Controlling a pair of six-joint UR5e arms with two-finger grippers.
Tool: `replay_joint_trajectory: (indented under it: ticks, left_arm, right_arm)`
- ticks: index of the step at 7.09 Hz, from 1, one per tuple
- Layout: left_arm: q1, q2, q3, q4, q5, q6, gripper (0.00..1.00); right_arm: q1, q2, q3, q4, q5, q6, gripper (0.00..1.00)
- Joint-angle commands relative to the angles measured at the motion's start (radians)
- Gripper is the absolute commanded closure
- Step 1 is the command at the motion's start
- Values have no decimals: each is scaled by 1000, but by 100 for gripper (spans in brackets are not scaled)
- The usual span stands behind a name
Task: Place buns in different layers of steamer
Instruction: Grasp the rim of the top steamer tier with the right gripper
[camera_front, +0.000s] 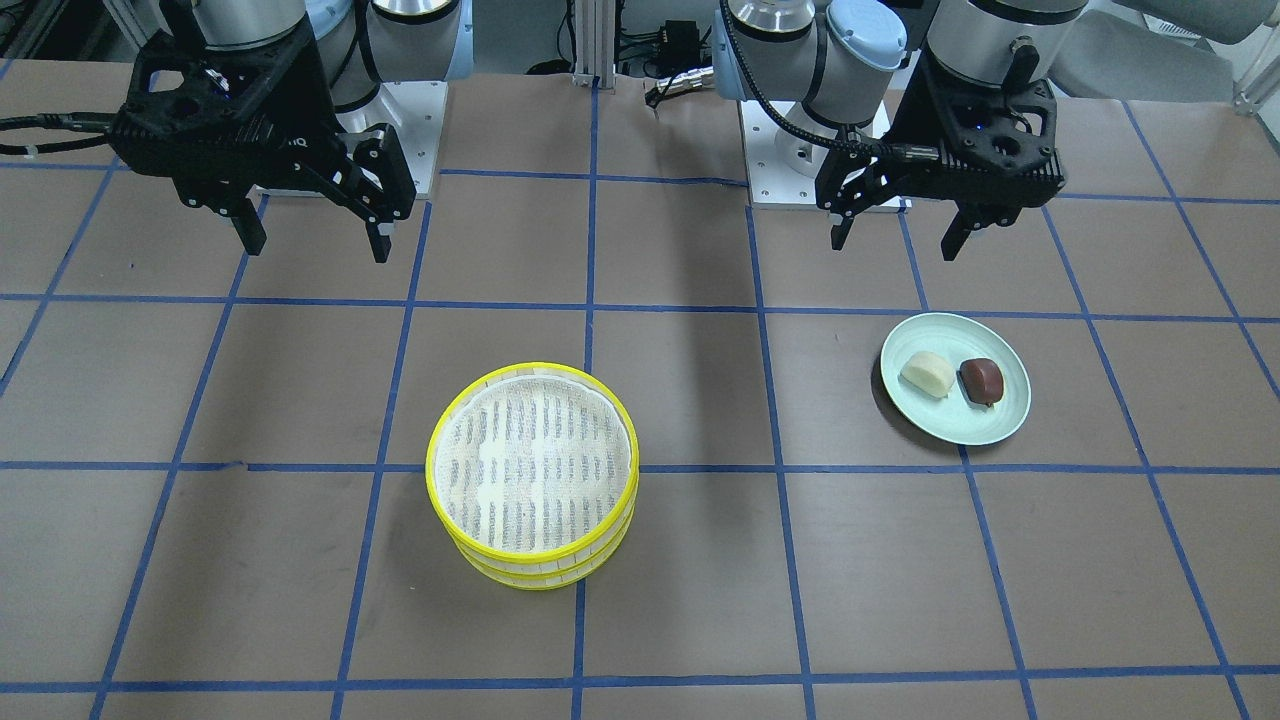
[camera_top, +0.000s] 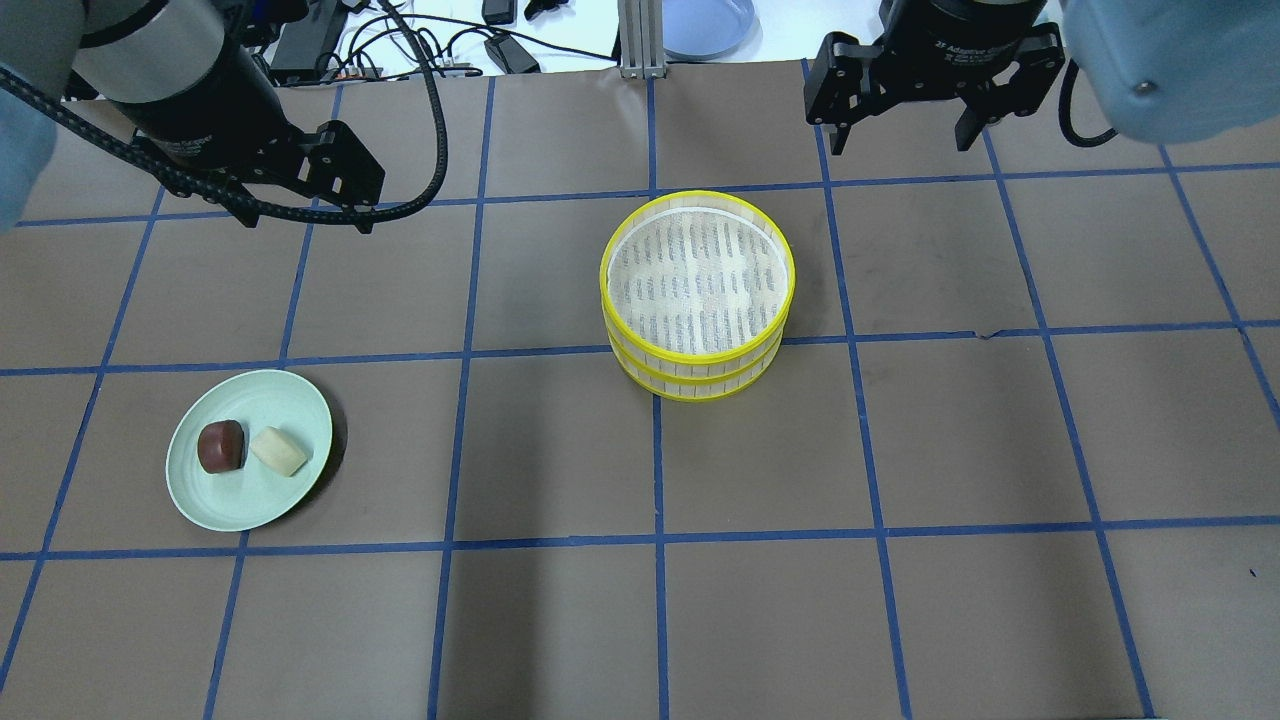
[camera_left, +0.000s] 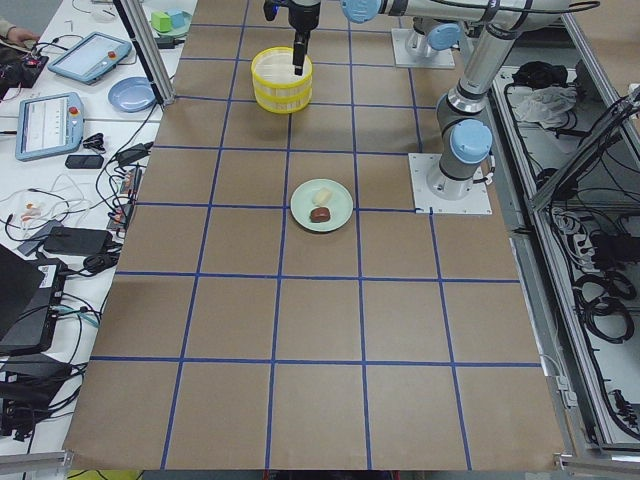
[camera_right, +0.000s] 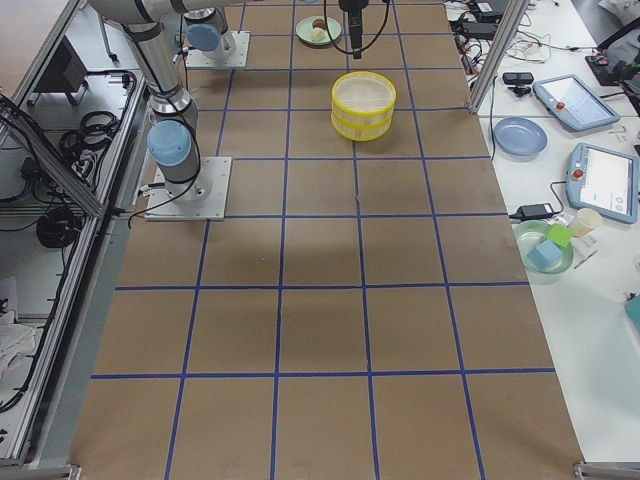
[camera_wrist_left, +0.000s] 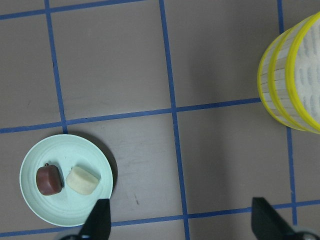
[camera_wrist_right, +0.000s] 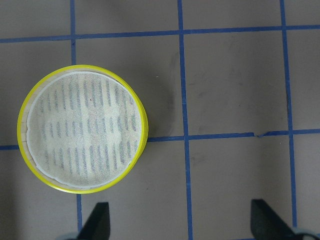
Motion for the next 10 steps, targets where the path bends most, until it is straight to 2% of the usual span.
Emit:
replay_joint_trajectory:
  ticks: [1, 5, 6, 7, 9, 10]
  left_arm:
    - [0, 0, 1, -1, 2, 0, 0]
    - [5, 0, -7, 0, 1, -2, 0]
    - [5, 5, -11, 0, 2, 0, 0]
    - [5, 5, -11, 0, 1, 0, 0]
    - [5, 8, -11, 0, 2, -2, 0]
    - [9, 9, -11, 0, 2, -2, 0]
  right_arm:
    - [0, 0, 0, 1, 0, 0, 1]
    - [1, 8, 14, 4, 1, 0, 1]
    - [9, 12, 37, 5, 5, -3, 7]
    - [9, 43, 81, -17, 18, -2, 7]
    - [26, 206, 178, -250, 20, 15, 9]
    - [26, 265, 192, -302, 23, 29, 11]
